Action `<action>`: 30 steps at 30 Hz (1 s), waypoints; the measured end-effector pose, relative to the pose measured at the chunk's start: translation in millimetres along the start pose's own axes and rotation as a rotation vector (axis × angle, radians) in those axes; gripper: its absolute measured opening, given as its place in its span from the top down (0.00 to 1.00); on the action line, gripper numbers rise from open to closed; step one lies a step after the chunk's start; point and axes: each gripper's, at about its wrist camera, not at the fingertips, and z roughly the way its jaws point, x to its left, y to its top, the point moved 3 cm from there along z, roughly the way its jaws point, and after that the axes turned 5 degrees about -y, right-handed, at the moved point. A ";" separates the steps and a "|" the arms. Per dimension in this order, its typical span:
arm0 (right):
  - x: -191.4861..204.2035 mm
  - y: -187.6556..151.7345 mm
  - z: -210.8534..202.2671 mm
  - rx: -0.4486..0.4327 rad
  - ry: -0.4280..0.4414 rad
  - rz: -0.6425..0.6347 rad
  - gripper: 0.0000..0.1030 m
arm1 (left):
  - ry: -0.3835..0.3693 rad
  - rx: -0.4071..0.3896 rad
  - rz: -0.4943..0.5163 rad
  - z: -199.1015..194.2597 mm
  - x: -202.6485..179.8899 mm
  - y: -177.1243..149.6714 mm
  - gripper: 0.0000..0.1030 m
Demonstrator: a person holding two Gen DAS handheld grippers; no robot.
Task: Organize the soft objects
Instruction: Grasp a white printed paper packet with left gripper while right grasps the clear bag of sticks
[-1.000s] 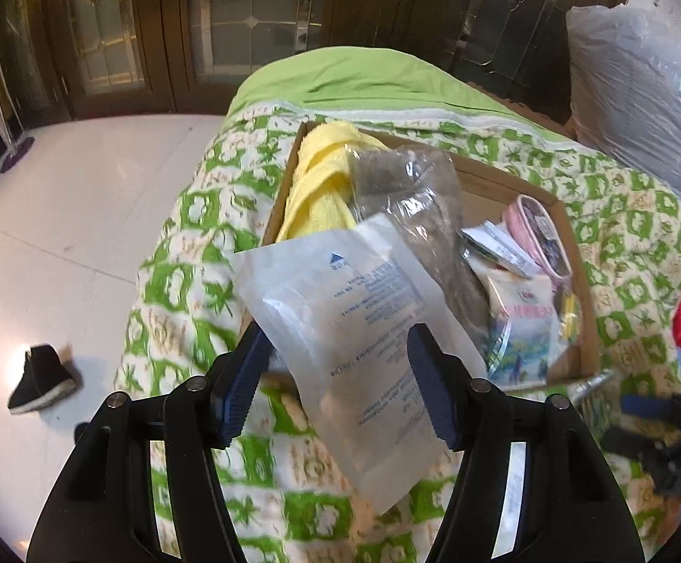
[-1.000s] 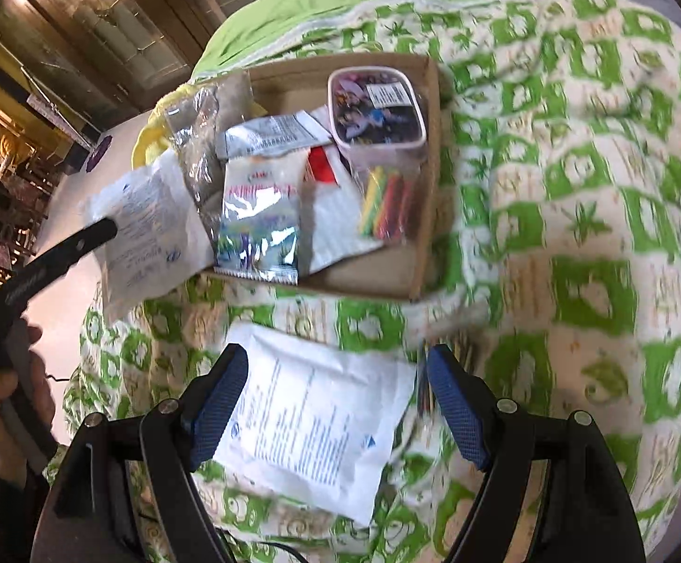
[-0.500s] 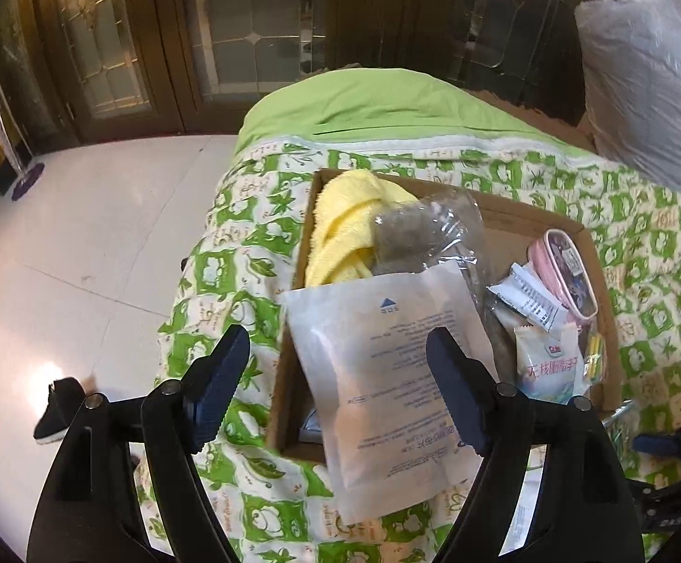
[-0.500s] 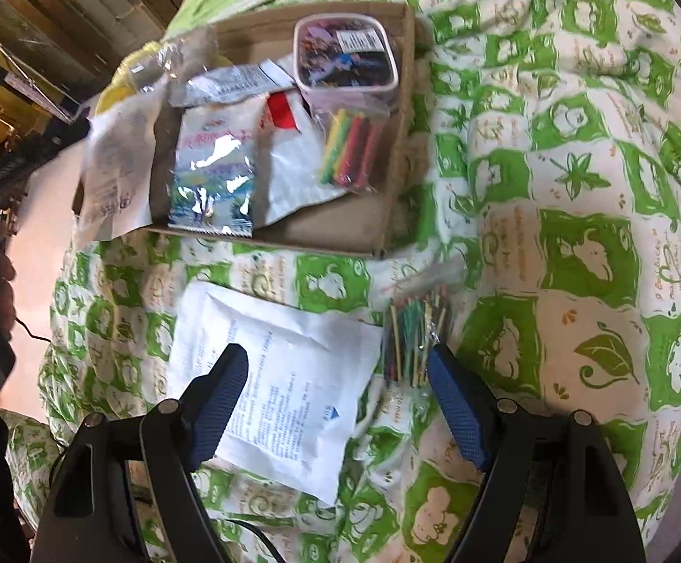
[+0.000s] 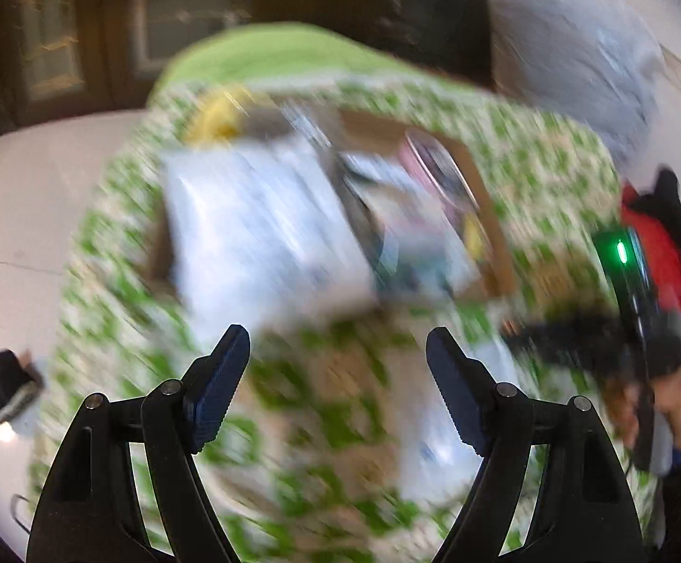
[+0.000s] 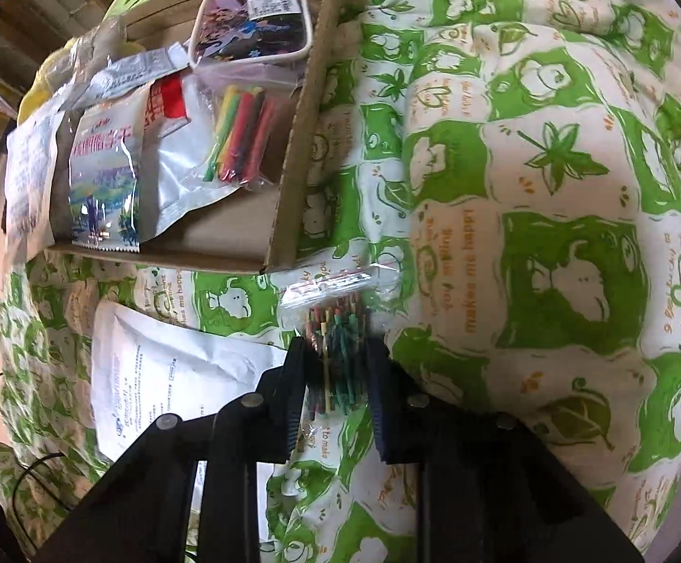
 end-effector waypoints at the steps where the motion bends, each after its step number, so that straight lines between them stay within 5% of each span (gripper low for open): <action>1: 2.4 -1.8 0.9 -0.009 -0.013 -0.012 0.79 | -0.022 0.034 0.001 10.8 -7.5 -11.0 0.24; 10: 6.3 -16.8 3.6 -0.066 -0.013 -0.017 0.79 | -0.063 0.200 -0.011 62.2 -20.5 -55.0 0.24; 20: 11.6 -7.5 11.9 -0.078 0.010 0.005 0.79 | -0.178 0.188 0.082 82.3 -82.2 -43.7 0.24; 22: 9.5 -5.2 12.8 -0.079 0.017 0.009 0.79 | -0.178 0.179 0.084 84.8 -90.1 -41.8 0.30; 27: 4.0 -5.3 8.8 -0.081 0.018 0.006 0.79 | -0.135 0.157 -0.020 89.6 -66.8 -37.6 0.75; 30: 4.0 -6.2 7.8 -0.086 0.012 0.005 0.79 | -0.170 0.153 -0.089 86.6 -51.9 -36.5 0.85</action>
